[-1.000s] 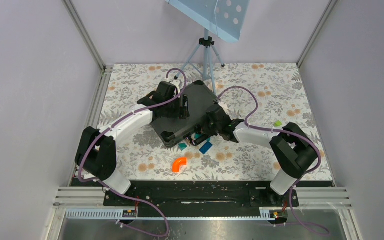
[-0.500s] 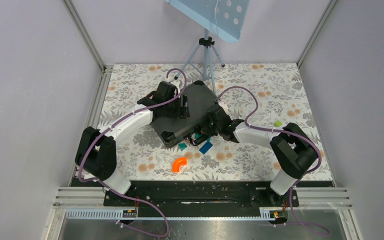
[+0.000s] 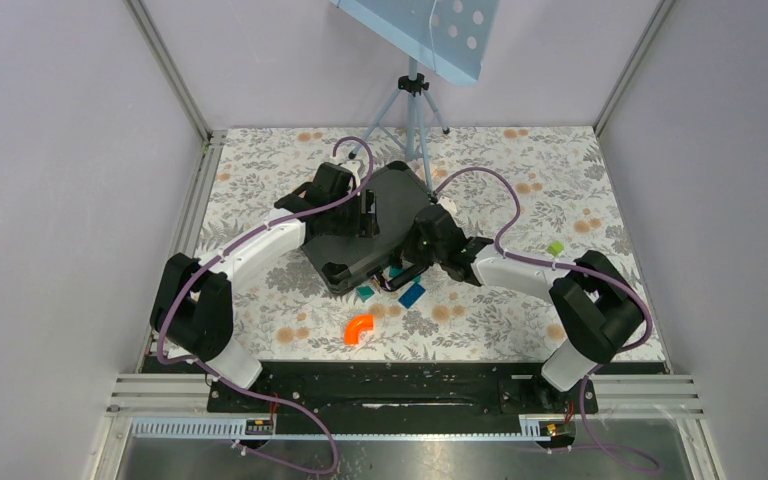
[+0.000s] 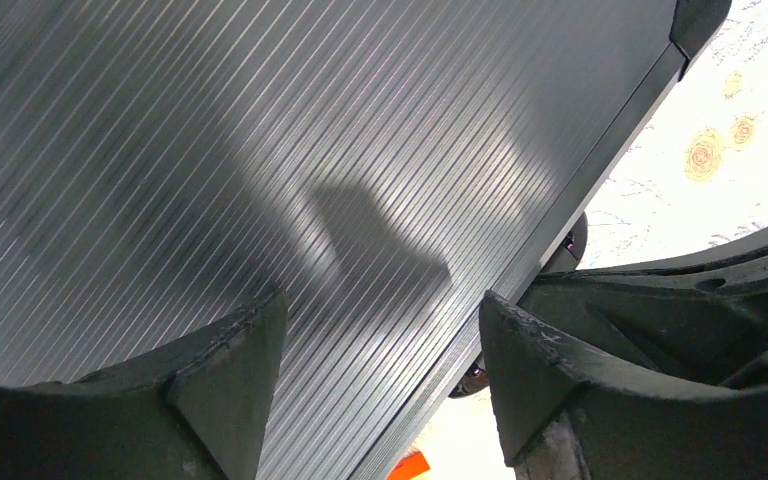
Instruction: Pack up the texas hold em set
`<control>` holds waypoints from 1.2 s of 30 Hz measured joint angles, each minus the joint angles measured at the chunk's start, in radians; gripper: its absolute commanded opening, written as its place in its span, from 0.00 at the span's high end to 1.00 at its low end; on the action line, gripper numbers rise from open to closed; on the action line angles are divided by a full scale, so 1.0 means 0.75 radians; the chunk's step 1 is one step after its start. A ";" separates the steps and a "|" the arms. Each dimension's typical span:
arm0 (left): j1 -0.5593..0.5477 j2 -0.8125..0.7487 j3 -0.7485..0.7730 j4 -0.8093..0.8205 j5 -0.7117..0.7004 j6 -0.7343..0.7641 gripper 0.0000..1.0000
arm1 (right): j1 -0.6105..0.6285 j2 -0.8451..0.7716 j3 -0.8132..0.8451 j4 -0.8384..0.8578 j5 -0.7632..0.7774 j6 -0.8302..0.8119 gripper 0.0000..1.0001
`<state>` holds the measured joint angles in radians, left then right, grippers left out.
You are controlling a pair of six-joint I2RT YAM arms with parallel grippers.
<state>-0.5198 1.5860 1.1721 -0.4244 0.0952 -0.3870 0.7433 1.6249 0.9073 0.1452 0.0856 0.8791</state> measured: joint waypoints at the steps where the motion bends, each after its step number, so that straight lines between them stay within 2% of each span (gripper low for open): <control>1: -0.001 0.000 0.000 0.000 0.000 0.000 0.30 | 0.000 0.000 0.000 0.000 -0.001 0.001 0.98; 18: -0.001 0.000 0.000 -0.001 0.000 0.000 0.30 | 0.000 -0.008 -0.008 0.005 0.020 -0.009 0.98; 29: -0.001 0.000 0.000 -0.001 0.000 0.000 0.30 | 0.000 -0.177 -0.046 0.007 0.096 -0.055 0.98; 36: -0.001 0.000 0.000 -0.001 0.000 0.000 0.30 | 0.000 -0.162 -0.049 -0.091 0.092 -0.023 1.00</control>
<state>-0.5201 1.5860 1.1721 -0.4248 0.0952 -0.3870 0.7433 1.5036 0.8703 0.0769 0.1543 0.8616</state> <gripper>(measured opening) 0.698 0.033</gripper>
